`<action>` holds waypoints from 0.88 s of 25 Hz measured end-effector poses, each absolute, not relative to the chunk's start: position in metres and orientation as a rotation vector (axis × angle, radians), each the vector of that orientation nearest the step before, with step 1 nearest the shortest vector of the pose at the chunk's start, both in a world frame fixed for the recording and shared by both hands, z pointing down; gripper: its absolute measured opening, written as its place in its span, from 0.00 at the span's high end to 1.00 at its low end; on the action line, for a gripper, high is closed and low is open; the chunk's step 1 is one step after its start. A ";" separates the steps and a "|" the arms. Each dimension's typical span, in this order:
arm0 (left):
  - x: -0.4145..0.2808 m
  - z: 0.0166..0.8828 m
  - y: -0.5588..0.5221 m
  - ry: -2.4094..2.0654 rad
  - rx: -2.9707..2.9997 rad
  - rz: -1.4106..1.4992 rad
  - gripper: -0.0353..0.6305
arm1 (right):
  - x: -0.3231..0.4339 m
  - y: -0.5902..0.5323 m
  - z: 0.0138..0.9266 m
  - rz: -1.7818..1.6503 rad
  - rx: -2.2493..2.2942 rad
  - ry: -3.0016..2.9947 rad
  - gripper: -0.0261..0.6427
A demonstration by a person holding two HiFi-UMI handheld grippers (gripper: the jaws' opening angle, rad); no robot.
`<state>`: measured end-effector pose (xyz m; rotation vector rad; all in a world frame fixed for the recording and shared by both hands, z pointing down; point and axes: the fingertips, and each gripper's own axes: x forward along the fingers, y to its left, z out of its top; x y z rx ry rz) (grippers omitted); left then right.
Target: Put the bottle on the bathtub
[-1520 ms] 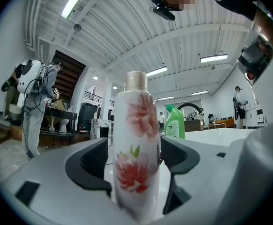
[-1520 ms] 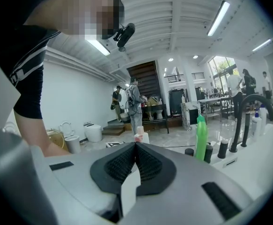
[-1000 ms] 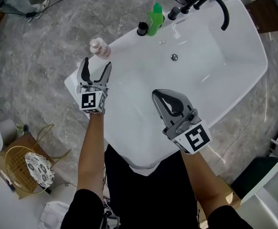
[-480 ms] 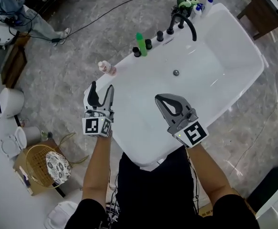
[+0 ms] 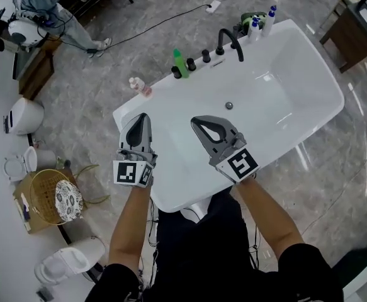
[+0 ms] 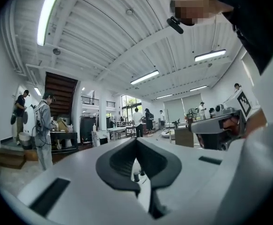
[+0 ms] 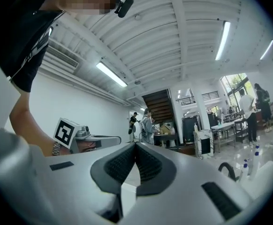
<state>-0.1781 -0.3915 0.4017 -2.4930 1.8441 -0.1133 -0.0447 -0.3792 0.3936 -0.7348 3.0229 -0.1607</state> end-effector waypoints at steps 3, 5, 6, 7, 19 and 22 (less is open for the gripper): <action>-0.175 0.376 -0.364 1.927 -2.454 -0.116 0.93 | -0.049 -0.363 0.367 -0.134 -0.663 3.042 0.95; -0.176 0.353 -0.343 1.996 -2.411 -0.130 0.94 | -0.050 -0.356 0.345 -0.109 -0.644 3.055 0.95; -0.177 0.340 -0.331 2.031 -2.380 -0.144 0.94 | -0.051 -0.353 0.333 -0.102 -0.643 3.059 0.95; -0.180 0.327 -0.320 2.065 -2.345 -0.153 0.94 | -0.053 -0.350 0.322 -0.096 -0.642 3.062 0.95; -0.248 0.275 -0.247 2.337 -2.083 -0.095 0.94 | -0.081 -0.336 0.279 0.050 -0.725 3.033 0.95; -0.247 0.270 -0.243 2.329 -2.081 -0.098 0.94 | -0.086 -0.331 0.273 0.069 -0.736 3.035 0.95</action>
